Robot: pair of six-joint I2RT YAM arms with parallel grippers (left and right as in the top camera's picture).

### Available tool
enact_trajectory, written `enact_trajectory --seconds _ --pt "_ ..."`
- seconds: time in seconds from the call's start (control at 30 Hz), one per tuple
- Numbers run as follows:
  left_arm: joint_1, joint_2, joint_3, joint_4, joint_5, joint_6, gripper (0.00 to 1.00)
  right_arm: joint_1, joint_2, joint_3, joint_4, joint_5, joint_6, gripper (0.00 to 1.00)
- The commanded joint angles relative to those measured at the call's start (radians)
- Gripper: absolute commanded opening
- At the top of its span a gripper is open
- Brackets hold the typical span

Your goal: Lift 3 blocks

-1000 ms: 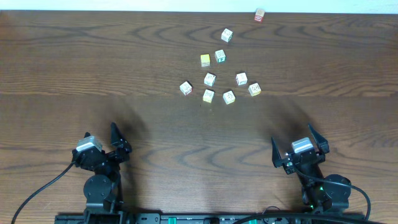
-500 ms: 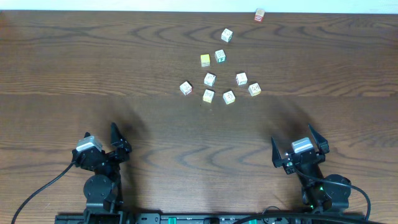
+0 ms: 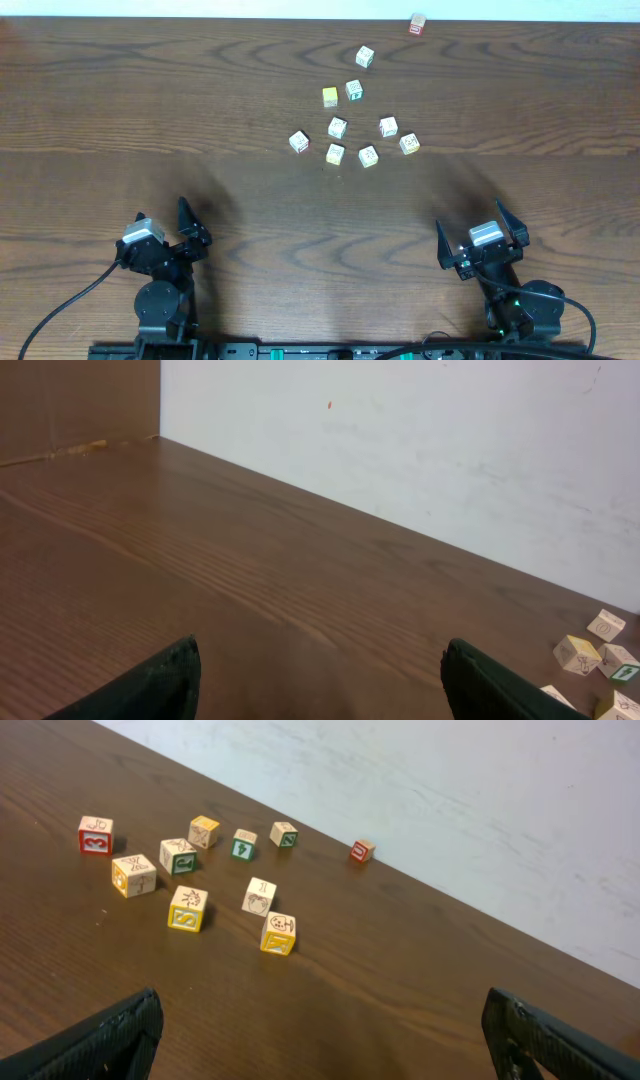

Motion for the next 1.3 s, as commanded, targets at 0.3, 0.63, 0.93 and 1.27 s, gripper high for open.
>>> enact_trajectory --seconds 0.3,0.63,0.93,1.27 --pt "0.005 -0.007 -0.019 -0.038 -0.006 0.016 0.78 0.01 -0.007 -0.005 0.011 0.032 0.377 0.99" --pt "0.005 -0.006 -0.019 -0.037 -0.006 0.016 0.77 0.01 -0.006 -0.005 -0.002 0.027 0.548 0.99" --pt "0.005 0.01 -0.019 -0.038 0.047 0.042 0.78 0.01 0.034 0.025 0.0 -0.057 0.583 0.99" --pt "0.005 0.344 0.257 -0.224 0.182 -0.045 0.78 0.01 0.746 0.482 -0.07 -0.085 0.452 0.99"
